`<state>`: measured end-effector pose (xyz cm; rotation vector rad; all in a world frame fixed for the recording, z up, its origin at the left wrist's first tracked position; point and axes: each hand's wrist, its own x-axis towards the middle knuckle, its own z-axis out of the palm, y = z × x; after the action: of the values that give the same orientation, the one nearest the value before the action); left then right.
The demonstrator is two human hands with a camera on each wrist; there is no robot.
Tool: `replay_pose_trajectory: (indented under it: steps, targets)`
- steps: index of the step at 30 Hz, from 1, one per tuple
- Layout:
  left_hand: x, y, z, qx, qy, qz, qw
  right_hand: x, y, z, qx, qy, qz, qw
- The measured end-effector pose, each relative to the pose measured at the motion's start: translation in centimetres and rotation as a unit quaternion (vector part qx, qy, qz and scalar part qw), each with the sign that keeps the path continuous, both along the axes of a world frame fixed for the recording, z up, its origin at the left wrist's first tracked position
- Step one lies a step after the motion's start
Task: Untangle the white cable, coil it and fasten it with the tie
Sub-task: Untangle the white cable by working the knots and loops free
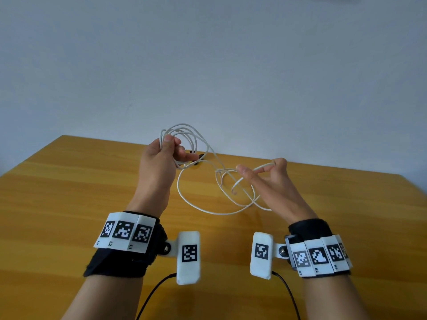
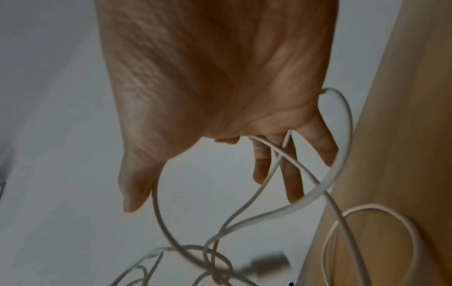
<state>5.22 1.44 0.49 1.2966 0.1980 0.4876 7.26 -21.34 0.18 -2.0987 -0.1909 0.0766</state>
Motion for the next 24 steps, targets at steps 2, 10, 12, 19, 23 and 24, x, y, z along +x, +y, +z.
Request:
replay_pose_trajectory:
  steps: [2, 10, 12, 19, 23, 24]
  targets:
    - [-0.1, -0.1, 0.1, -0.003, 0.0, -0.001, 1.0, 0.3, 0.0, -0.4, 0.007, -0.008, -0.006, 1.0]
    - [-0.1, -0.1, 0.1, -0.003, 0.001, 0.002, 1.0, 0.8, 0.2, 0.1, 0.04, 0.013, -0.035, 0.998]
    - [-0.1, -0.2, 0.1, -0.007, 0.002, 0.001, 1.0, 1.1, 0.2, -0.2, 0.028, 0.017, -0.043, 0.999]
    - [-0.1, -0.3, 0.1, -0.012, 0.005, -0.007, 1.0, 1.2, 0.5, -0.3, 0.083, 0.011, -0.045, 0.995]
    - [-0.1, -0.3, 0.0, -0.002, 0.012, -0.004, 1.0, 1.0, 0.7, -0.2, 0.094, 0.022, -0.023, 0.995]
    - [0.0, -0.3, 0.0, 0.0, 0.016, -0.004, 1.0, 0.9, 0.7, -0.2, 0.098, 0.021, -0.02, 0.995]
